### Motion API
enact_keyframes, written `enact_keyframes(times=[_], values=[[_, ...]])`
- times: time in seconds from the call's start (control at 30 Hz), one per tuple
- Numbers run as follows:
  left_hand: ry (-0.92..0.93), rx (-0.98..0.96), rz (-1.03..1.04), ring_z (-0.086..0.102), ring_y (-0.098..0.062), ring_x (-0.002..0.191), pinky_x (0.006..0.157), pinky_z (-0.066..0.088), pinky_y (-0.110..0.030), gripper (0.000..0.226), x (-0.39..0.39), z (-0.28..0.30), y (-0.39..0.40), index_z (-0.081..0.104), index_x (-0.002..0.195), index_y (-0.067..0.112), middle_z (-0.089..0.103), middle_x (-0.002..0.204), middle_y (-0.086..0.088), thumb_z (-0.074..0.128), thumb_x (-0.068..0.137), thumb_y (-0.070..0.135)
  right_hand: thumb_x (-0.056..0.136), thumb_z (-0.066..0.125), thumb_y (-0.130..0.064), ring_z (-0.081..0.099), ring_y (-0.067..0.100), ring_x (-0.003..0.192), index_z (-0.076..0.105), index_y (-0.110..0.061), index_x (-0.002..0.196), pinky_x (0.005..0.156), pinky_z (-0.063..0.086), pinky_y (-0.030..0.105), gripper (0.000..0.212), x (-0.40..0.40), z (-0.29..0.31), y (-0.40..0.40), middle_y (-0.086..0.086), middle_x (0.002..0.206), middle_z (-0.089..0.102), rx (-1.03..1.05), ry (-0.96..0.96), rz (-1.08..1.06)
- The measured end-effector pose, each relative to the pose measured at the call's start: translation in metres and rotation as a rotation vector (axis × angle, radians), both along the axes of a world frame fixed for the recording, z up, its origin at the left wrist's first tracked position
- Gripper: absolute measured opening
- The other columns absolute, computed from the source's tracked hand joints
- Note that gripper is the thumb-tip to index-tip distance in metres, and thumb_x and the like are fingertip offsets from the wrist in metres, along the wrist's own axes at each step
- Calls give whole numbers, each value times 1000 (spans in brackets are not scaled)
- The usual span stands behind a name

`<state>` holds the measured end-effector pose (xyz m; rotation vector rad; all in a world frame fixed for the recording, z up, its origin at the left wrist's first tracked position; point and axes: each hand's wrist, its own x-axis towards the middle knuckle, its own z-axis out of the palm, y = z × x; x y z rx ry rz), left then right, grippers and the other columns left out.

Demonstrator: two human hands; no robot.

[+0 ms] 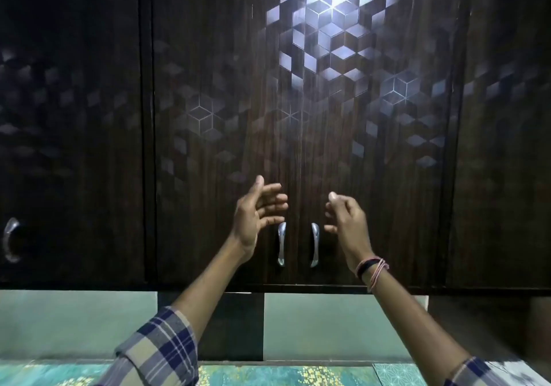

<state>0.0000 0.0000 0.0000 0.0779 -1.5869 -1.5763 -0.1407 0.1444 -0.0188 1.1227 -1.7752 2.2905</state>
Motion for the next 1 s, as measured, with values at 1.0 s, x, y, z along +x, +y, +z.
enact_keyframes(times=[1.0], values=[[-187,112,-15,42,-21,147,122,28,-42,87,-7,-111,75,41,156,16,45,160,-6,41,90,73,96,50,-9,70,34,91,71,-12,99,84,59,47,21,16,-79,-12,12,93,74,419,-38,-354]])
